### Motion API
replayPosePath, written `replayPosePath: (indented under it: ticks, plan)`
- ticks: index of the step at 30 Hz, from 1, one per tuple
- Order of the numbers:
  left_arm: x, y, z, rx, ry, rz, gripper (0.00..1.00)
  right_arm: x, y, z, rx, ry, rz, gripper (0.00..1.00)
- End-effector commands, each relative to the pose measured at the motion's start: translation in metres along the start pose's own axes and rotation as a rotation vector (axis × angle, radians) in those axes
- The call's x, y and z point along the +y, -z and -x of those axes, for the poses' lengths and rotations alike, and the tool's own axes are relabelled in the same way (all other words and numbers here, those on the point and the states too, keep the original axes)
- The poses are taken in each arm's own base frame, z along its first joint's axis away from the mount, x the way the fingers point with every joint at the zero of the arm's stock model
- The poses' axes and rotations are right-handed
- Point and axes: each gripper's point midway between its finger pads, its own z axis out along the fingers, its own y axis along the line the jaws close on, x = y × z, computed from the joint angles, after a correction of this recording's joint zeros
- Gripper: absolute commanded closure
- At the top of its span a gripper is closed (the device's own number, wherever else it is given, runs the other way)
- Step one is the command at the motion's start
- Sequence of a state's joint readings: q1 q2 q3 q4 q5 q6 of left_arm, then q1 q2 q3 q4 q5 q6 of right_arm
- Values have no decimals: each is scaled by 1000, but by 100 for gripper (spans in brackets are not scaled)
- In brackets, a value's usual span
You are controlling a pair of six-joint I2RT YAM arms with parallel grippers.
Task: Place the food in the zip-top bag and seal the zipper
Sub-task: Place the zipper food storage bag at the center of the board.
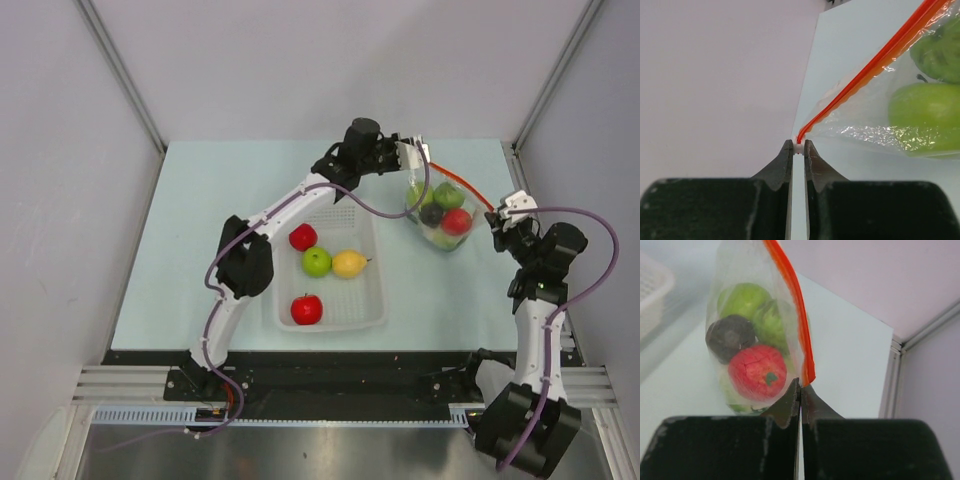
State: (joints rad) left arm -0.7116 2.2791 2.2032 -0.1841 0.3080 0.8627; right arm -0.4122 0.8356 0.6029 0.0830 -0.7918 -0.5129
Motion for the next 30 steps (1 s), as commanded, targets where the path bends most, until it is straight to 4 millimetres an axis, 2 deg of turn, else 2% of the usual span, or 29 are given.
replayPosePath:
  ticks: [1,2,3,5,6,7,9,10,11,12,13,15,16,17,18,19,21,22,24,27,30]
  plan:
    - [63,4,29,-71,28,271,91,-57,-3,46,-110,186,-181,100]
    - [63,5,29,-70,39,265,91,-57,-4,47,-111,192,-174,100]
    - [54,4,34,-97,44,215,91,-54,-3,47,-107,205,-162,100]
    - [26,12,33,-83,71,80,90,-30,0,34,-66,189,-61,100]
    - [7,16,42,-123,66,-14,88,-19,2,27,-42,190,-17,100]
    - [-21,17,31,-102,63,-104,86,4,5,4,24,178,79,100]
    - [-69,34,25,-68,78,-259,82,23,12,-17,90,171,148,100]
    - [-91,42,17,-34,64,-335,82,36,20,-35,156,177,203,100]
    - [-105,52,26,-37,44,-380,81,43,24,-46,195,171,228,100]
    - [-129,58,17,-10,36,-444,80,53,33,-62,262,147,263,98]
    - [-156,68,18,16,42,-529,79,55,36,-69,291,147,271,82]
    - [-183,83,20,37,54,-613,79,62,47,-77,346,107,284,67]
    - [-201,92,24,47,71,-673,79,63,50,-76,353,103,289,46]
    - [-209,96,25,55,81,-698,79,66,54,-73,354,92,296,37]
    - [-213,101,30,58,95,-715,80,76,61,-65,355,64,322,23]
    - [-222,105,34,65,114,-742,79,81,65,-60,350,53,333,17]
    - [-223,108,41,75,154,-744,77,96,77,-46,330,33,352,5]
    - [-223,110,45,75,169,-747,77,97,80,-39,317,37,338,0]
    - [-221,114,54,78,205,-757,73,101,85,-25,284,11,303,0]
    - [-216,120,64,85,240,-762,60,102,92,12,188,6,246,0]
    - [-206,129,78,89,282,-755,32,95,88,41,118,-75,197,0]
